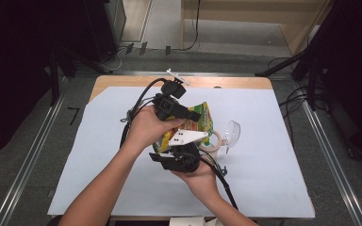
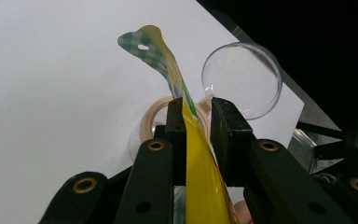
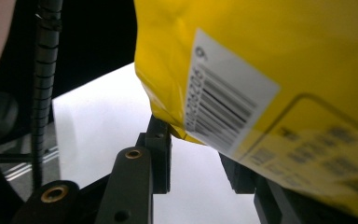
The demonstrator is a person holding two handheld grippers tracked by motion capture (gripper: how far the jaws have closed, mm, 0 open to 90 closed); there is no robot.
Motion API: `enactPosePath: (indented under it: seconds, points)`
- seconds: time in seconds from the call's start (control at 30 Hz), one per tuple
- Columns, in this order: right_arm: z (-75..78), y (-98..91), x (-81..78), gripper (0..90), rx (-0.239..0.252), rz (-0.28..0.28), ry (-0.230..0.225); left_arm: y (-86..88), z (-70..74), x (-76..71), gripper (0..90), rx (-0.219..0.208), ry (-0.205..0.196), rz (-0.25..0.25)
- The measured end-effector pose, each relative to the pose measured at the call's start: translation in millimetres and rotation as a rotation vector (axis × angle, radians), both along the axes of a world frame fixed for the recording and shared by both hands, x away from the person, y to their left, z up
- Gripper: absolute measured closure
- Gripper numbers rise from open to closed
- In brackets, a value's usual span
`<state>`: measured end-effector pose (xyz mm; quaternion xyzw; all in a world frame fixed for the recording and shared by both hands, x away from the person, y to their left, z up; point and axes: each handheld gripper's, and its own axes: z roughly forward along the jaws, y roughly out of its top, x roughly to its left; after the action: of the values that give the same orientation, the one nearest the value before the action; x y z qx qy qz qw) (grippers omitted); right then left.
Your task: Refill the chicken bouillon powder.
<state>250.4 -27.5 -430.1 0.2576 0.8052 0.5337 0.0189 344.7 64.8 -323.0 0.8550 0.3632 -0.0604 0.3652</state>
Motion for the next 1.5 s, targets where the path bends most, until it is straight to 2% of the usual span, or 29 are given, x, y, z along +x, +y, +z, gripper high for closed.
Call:
enactPosePath:
  seconds: [0.17, 0.27, 0.3, 0.43, 0.67, 0.9, 1.03, 1.5]
  points:
    - [-1.9, -1.5, -0.2, 68.6, -0.014, 0.004, -0.014, 0.6, -2.7, 0.3, 77.7, -0.01, 0.005, -0.007]
    - [-1.3, -1.5, -0.2, 68.6, -0.02, 0.002, -0.005, 2.5, -3.9, 3.5, 77.7, -0.02, 0.02, -0.005]
    - [-1.0, -1.4, 0.6, 68.4, -0.02, 0.002, 0.0, 3.2, -5.3, 7.5, 77.7, -0.022, 0.036, -0.005]
    - [-1.8, -1.8, 2.5, 68.3, -0.024, -0.001, 0.006, 2.2, -6.3, 9.2, 77.6, -0.016, 0.046, -0.011]
    - [-0.9, -1.3, 1.0, 68.3, -0.049, 0.001, -0.022, 2.3, -4.3, 5.1, 77.4, -0.016, 0.026, -0.006]
    - [0.6, -1.9, 1.4, 68.2, -0.046, 0.007, -0.012, 1.4, -4.5, 7.2, 77.4, -0.01, 0.04, -0.007]
    - [-0.1, -1.8, 0.7, 68.4, -0.058, 0.008, -0.029, 0.5, -2.9, 0.6, 77.1, -0.007, 0.009, -0.001]
    - [0.0, 0.3, -2.0, 68.5, -0.064, 0.017, -0.04, 4.8, -3.6, -2.5, 77.0, -0.018, 0.003, 0.0]
